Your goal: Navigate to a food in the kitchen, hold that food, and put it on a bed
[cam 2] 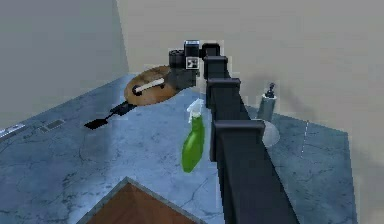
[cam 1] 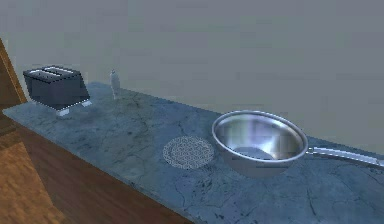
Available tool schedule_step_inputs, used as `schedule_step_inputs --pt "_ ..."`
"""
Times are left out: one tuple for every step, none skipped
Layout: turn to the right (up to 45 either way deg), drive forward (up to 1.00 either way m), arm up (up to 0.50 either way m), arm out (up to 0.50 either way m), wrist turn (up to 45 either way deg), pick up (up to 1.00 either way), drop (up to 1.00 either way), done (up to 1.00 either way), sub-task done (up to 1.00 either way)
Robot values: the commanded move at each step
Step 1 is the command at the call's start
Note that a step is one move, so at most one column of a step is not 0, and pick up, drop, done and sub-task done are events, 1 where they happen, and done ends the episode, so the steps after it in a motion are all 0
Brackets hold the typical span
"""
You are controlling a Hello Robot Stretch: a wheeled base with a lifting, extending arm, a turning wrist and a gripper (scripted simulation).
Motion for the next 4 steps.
schedule_step_inputs --pt "0.0 0.0 0.0 0.0 -45.0 0.0 0.0 0.0 0.0" --pt "0.0 0.0 0.0 0.0 -45.0 0.0 0.0 0.0 0.0" --pt "0.0 0.0 0.0 0.0 -3.0 0.0 0.0 0.0 0.0" --pt "0.0 0.0 0.0 -0.38 0.0 0.0 0.0 0.0 0.0"
